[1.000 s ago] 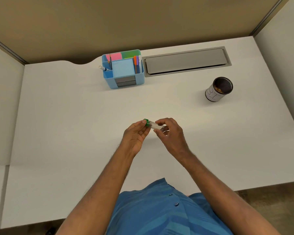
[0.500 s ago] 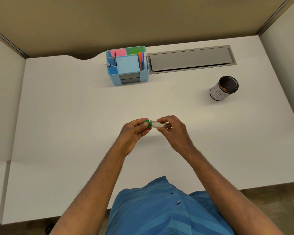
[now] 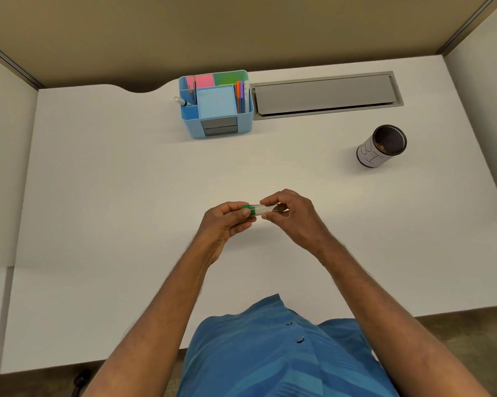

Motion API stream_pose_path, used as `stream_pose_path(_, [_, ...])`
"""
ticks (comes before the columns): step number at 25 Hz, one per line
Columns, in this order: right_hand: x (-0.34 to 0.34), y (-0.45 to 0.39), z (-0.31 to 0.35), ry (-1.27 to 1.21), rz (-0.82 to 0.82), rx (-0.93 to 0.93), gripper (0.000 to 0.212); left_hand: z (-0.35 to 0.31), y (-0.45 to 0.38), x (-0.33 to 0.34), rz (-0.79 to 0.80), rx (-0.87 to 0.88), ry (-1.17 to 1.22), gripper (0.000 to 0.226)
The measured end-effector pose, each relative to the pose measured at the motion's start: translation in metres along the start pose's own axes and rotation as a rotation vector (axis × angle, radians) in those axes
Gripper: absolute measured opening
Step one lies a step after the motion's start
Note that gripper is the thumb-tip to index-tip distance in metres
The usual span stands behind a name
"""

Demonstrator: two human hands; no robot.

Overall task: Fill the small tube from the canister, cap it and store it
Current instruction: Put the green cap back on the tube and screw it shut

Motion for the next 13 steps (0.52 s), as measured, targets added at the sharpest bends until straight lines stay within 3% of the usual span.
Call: stream_pose_path(13, [-0.012, -0.011, -0.007, -0.011, -0.007, 0.037, 0.023, -0.012, -0.005, 0.011, 0.004, 0.018, -0.033, 0.018])
Point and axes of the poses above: each hand's wrist, its own y-axis away from the middle knuckle, its own x-axis out of the palm, z = x × y, the point moved 10 cm from there along -y, towards the middle knuckle, and after that the axes turned 13 degrees about -x, right-handed, at the moved point
